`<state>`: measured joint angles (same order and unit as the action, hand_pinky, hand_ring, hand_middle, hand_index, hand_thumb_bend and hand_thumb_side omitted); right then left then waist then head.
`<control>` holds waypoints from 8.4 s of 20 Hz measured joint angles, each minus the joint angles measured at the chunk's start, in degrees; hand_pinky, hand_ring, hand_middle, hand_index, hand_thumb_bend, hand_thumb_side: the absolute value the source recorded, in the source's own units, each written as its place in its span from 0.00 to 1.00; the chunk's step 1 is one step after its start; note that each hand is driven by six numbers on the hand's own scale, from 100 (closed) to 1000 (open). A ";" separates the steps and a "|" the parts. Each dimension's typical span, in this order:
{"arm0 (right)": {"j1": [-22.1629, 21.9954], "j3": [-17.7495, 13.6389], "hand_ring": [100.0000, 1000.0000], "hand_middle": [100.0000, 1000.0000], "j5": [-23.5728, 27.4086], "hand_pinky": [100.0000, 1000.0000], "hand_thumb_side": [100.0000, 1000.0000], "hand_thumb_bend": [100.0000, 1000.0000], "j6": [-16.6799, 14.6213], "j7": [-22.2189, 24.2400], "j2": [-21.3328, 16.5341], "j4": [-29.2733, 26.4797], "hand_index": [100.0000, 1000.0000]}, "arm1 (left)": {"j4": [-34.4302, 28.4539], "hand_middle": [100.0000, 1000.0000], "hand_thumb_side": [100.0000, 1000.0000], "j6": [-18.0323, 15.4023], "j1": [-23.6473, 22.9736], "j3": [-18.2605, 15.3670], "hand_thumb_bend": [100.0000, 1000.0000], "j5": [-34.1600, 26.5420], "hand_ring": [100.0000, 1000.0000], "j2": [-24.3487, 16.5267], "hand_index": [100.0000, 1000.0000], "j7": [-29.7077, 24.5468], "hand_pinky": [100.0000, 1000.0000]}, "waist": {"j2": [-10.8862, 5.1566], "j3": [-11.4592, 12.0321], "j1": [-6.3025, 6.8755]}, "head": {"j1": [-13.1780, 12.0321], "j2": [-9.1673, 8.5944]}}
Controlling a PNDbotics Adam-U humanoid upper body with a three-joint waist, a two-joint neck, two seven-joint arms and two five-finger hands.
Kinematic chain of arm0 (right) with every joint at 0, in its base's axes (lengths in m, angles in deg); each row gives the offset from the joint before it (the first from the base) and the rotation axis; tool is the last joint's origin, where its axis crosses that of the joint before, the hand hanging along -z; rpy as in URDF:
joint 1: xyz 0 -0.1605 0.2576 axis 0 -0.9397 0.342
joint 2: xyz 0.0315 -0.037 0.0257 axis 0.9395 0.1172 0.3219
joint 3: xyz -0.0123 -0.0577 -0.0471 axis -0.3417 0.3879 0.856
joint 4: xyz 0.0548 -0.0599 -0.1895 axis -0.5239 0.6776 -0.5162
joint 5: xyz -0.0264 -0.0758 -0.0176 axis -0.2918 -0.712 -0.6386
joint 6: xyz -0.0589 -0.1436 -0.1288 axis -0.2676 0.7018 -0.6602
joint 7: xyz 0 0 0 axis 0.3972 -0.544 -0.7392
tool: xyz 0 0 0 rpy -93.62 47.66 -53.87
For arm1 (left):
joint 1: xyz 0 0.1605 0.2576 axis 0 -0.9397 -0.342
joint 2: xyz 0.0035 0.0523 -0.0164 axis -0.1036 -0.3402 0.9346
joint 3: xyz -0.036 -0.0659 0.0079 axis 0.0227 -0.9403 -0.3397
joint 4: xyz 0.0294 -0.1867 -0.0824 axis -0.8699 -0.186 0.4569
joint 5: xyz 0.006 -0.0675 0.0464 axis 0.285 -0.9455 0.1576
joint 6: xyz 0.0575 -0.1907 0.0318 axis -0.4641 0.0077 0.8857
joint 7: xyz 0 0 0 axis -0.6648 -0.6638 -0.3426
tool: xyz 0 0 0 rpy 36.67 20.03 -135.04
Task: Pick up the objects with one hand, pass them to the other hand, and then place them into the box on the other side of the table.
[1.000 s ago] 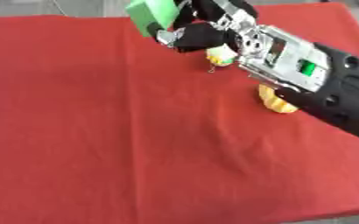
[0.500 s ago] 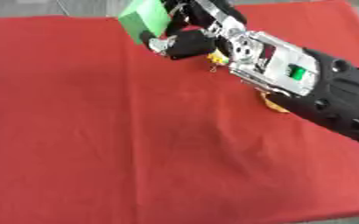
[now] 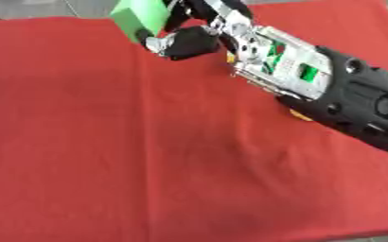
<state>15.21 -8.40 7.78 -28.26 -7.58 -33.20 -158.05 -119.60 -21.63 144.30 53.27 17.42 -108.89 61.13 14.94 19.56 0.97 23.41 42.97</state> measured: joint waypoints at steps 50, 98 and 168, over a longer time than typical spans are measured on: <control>8.03 2.16 0.46 0.30 -10.91 0.64 0.00 0.01 1.06 9.73 10.75 0.17 0.52 | 25.69 0.79 0.16 -16.13 16.44 2.34 0.00 33.77 0.85 19.06 0.80 -26.86 0.93 | -0.30 1.42 1.05 | -0.07 -4.31; 8.30 2.49 0.45 0.30 -8.13 0.60 0.00 0.00 2.23 9.13 12.40 0.18 0.50 | 28.49 0.86 0.58 -19.51 19.90 4.27 0.17 44.76 0.95 22.43 0.96 -33.74 1.00 | -0.21 1.38 1.05 | 0.48 -4.38; 5.61 2.83 0.45 0.30 -8.58 0.59 0.00 0.00 3.34 6.63 11.62 0.29 0.48 | 25.91 0.89 0.98 -21.75 21.73 14.88 0.22 39.71 0.95 16.55 0.96 -31.50 1.00 | 1.11 2.08 1.48 | 1.77 -3.76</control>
<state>20.83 -5.57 -0.81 -24.92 -0.95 -21.58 -157.76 -93.69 -43.38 166.03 68.15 57.13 -92.34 29.64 16.05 21.64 2.45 25.18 39.21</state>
